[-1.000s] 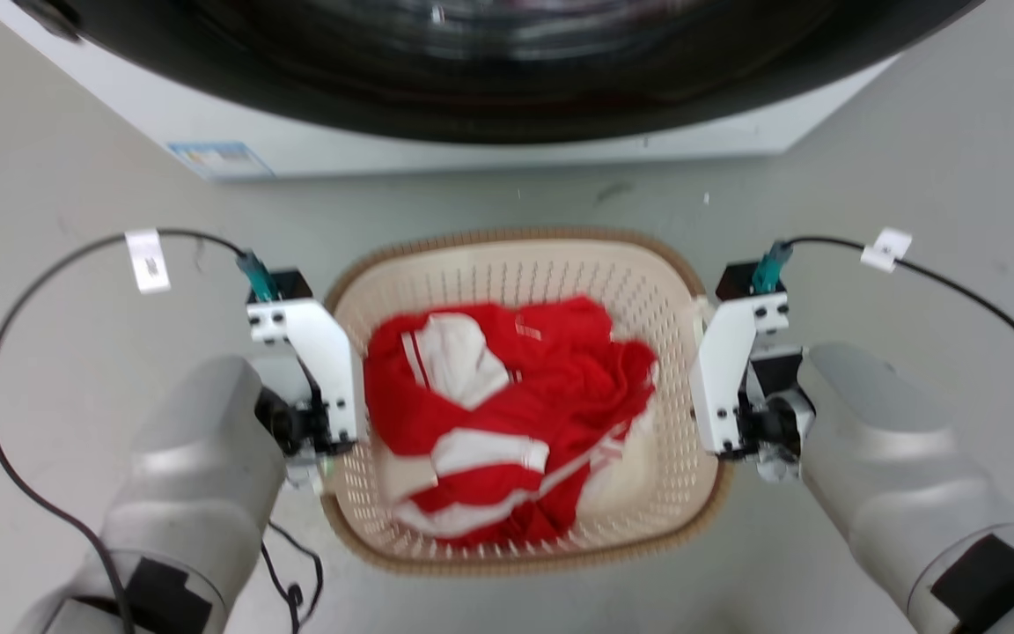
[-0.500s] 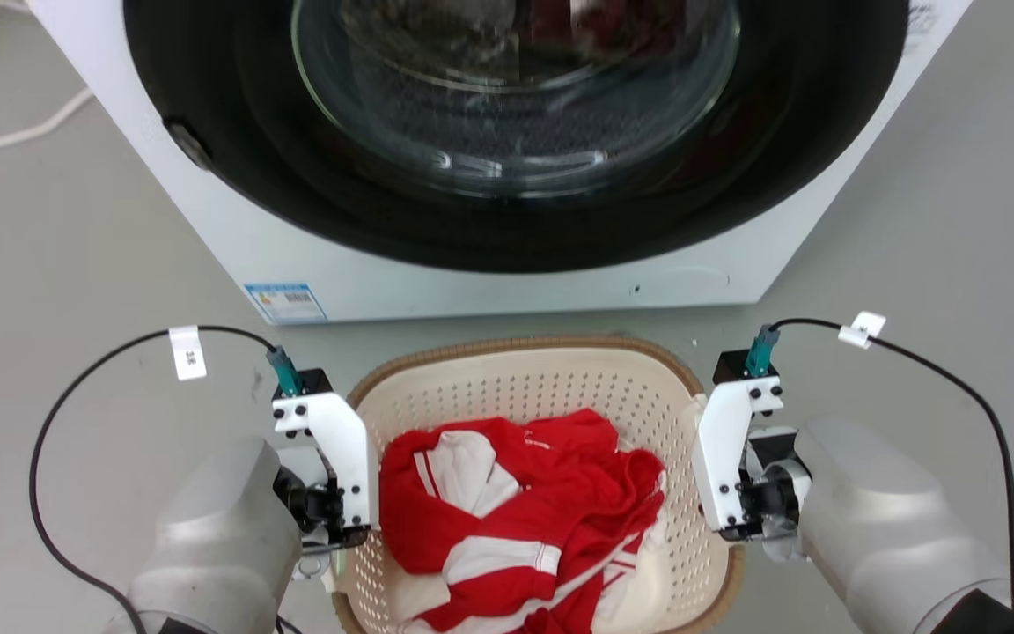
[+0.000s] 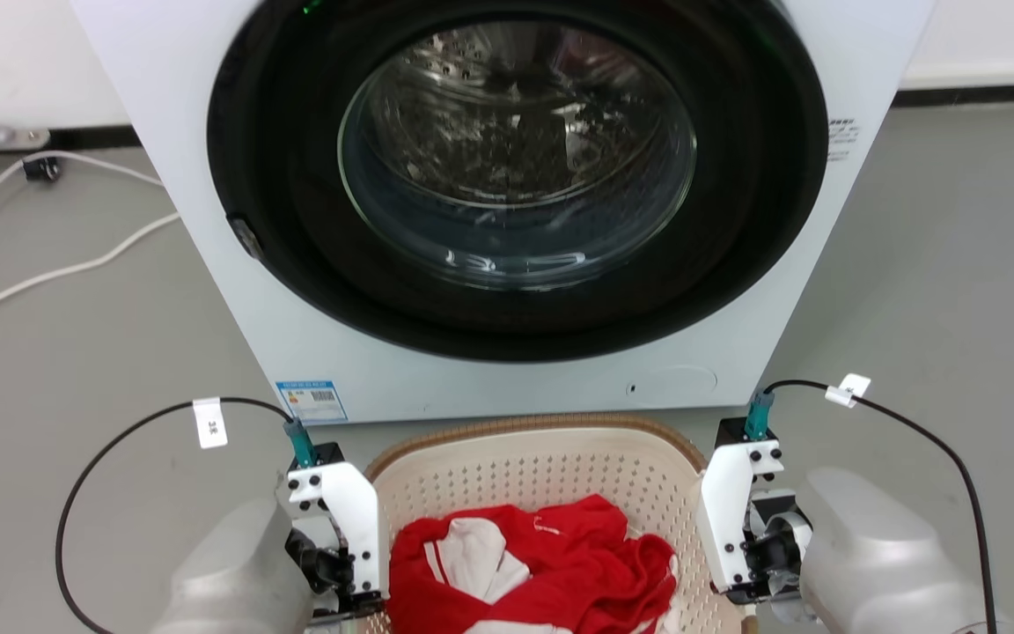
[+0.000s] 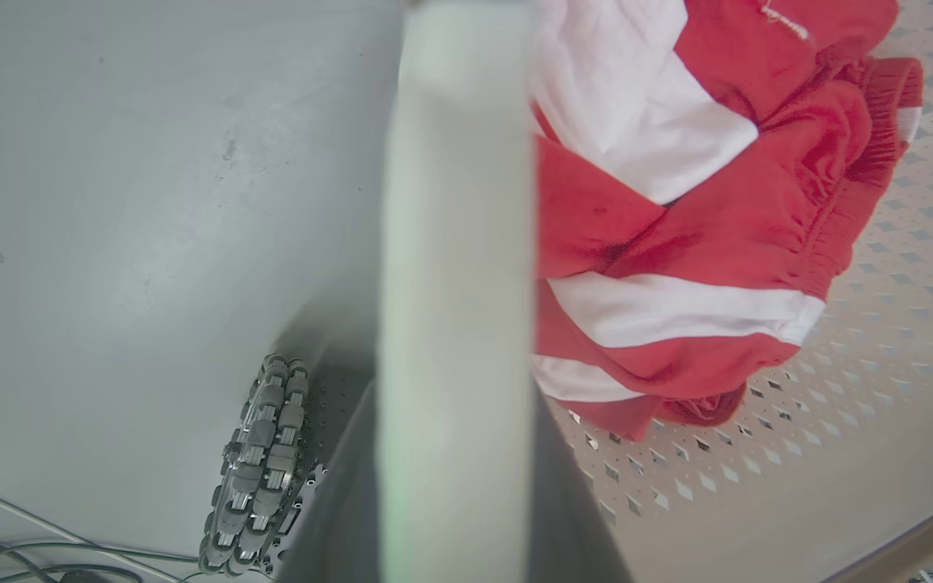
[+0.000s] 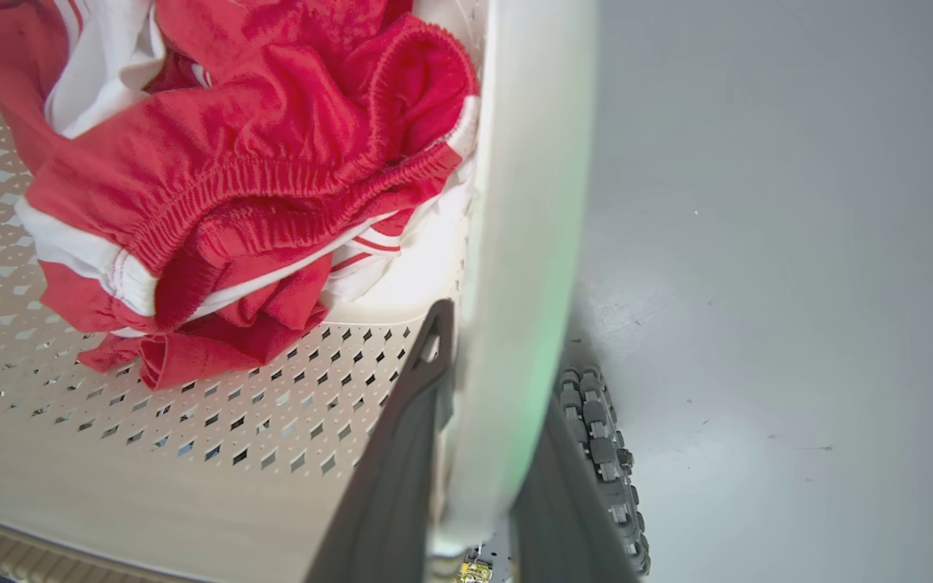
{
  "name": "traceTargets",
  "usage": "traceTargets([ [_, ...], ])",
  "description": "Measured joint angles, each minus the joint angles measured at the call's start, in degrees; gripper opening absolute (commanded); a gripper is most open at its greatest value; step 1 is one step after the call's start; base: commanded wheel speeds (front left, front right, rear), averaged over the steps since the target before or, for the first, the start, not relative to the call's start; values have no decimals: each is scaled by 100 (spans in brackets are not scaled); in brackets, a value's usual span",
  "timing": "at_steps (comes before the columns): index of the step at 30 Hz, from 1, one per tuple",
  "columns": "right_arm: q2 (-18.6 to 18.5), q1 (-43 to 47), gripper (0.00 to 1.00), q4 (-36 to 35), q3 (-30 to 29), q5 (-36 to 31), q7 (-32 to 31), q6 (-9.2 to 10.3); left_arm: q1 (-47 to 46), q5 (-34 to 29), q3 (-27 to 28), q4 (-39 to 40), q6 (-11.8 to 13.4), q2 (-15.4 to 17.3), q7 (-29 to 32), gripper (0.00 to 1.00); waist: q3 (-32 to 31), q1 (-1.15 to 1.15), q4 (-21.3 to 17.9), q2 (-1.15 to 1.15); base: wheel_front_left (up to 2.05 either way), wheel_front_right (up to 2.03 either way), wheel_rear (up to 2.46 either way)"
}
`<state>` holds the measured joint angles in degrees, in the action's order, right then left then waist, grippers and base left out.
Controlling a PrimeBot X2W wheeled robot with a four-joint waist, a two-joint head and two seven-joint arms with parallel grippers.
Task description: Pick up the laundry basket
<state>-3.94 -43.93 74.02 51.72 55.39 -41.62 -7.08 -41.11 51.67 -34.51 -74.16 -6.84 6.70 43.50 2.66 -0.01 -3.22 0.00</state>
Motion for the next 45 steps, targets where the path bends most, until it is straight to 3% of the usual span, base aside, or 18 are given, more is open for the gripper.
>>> traceTargets([
  [21, -3, 288, 0, 34, 10, -99, -85, 0, 455, 147, -2, -19, 53, -97, 20, 0, -712, 1, -32, 0, 0, 0, 0],
  [45, 13, 416, 0, 31, -446, -498, -96, 0, 478, 146, -96, -19, 81, -101, -78, 0, -738, 2, -63, 0, 0, 0, 0],
])
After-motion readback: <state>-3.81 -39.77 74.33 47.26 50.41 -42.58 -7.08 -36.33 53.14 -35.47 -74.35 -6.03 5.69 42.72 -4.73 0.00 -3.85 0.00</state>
